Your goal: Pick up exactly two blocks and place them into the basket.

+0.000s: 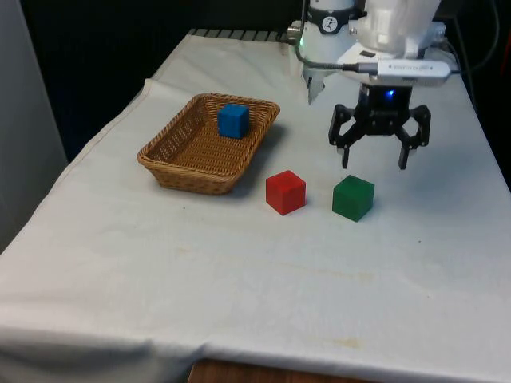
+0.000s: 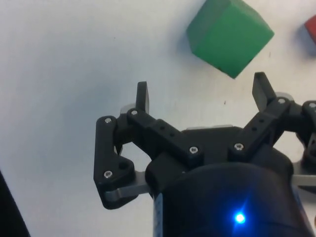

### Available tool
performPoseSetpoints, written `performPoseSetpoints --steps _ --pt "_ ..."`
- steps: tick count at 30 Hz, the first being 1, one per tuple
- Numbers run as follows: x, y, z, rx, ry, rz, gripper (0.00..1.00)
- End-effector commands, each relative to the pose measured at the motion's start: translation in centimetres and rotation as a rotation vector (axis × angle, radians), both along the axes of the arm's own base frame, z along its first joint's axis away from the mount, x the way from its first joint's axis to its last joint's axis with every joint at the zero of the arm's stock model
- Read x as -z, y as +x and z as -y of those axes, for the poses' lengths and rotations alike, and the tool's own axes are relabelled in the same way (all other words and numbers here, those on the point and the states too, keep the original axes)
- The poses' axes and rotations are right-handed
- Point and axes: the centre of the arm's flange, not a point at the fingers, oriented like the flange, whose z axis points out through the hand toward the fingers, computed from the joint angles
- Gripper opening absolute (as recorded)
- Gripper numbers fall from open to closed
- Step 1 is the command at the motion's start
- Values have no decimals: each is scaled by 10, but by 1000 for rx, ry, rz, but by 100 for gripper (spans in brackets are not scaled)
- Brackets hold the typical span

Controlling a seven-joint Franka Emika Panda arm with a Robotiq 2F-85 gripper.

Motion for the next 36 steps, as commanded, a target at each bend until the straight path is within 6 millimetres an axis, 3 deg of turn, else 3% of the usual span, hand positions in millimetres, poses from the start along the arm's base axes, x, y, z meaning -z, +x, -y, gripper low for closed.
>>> performPoseSetpoints --steps 1,9,16,36 --pt "7 2 -1 -2 4 -8 100" --pt "27 9 3 -3 -15 -29 100" --pt "32 13 13 -2 -36 -42 100" --pt "48 43 9 -5 -45 -30 100"
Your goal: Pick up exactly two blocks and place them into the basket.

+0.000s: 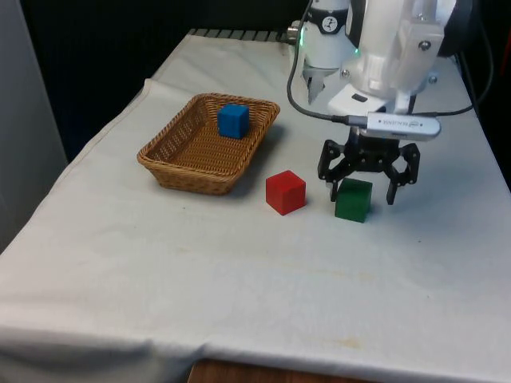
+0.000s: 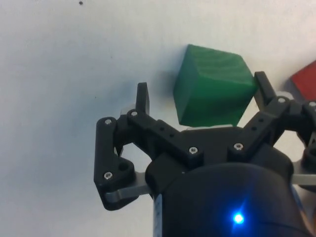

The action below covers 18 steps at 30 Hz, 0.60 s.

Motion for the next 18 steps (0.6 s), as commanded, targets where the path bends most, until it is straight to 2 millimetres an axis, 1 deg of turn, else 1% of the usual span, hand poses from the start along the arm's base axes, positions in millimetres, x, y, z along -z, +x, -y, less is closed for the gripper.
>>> performPoseSetpoints --steps 1,4,5,7,8,9,10,11,13,14,15,16,17,18 --pt "3 1 1 -1 2 -6 100" --pt "6 1 1 -3 -2 -8 100" --pt "4 0 0 -1 -2 -5 100" --pt "8 1 1 -4 -5 -10 100" --pt "8 1 0 -5 -5 -11 97" --pt "8 1 0 -6 -6 -10 90" --pt "9 1 0 -6 -6 -11 80" --pt "10 1 1 -6 -7 -11 56" --pt "9 0 1 -5 -6 -10 34" --pt "10 1 0 -8 -8 -11 34" --pt "10 1 0 -8 -8 -11 18" --pt "10 1 0 -8 -8 -12 8" --pt "10 1 0 -8 -8 -12 0" --pt "10 1 0 -8 -8 -12 0"
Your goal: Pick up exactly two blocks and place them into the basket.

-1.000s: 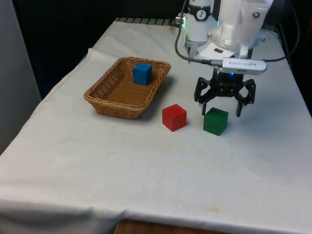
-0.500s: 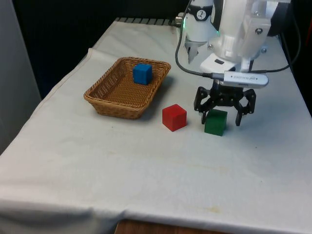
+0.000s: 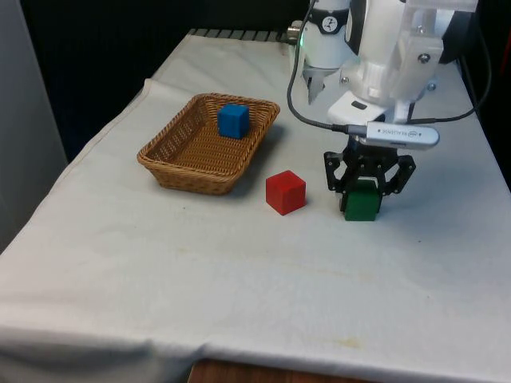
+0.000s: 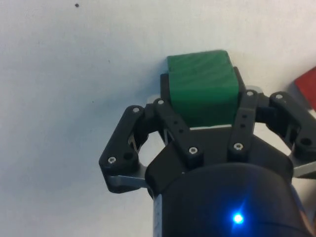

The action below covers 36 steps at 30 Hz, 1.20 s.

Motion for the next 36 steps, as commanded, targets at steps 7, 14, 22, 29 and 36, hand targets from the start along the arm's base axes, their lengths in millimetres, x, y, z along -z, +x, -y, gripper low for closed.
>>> performPoseSetpoints --steps 7,14,22,29,36 --pt "2 0 0 -2 -2 -2 0" --pt "-24 -6 5 0 2 2 0" --pt "-46 -16 19 5 11 12 0" --pt "-70 -20 44 3 -3 24 0" --pt "-82 -22 66 0 -12 36 0"
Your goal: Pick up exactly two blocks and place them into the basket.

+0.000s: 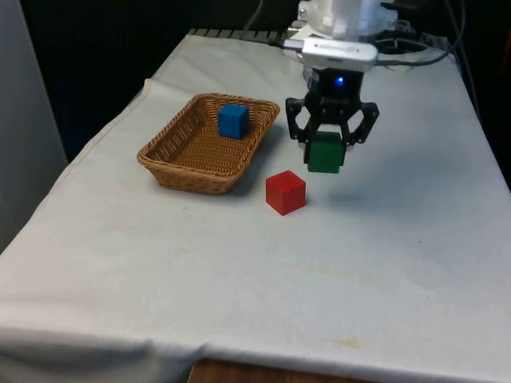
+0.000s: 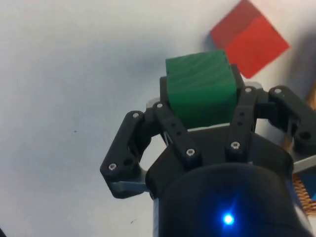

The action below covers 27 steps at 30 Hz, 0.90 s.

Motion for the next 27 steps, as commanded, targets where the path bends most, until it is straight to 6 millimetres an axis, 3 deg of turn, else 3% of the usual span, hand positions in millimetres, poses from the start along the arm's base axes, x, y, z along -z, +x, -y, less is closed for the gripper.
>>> performPoseSetpoints --steps 1,27 --pt "-4 -2 5 -3 -6 4 0" --pt "-22 -21 91 8 -36 0 0"
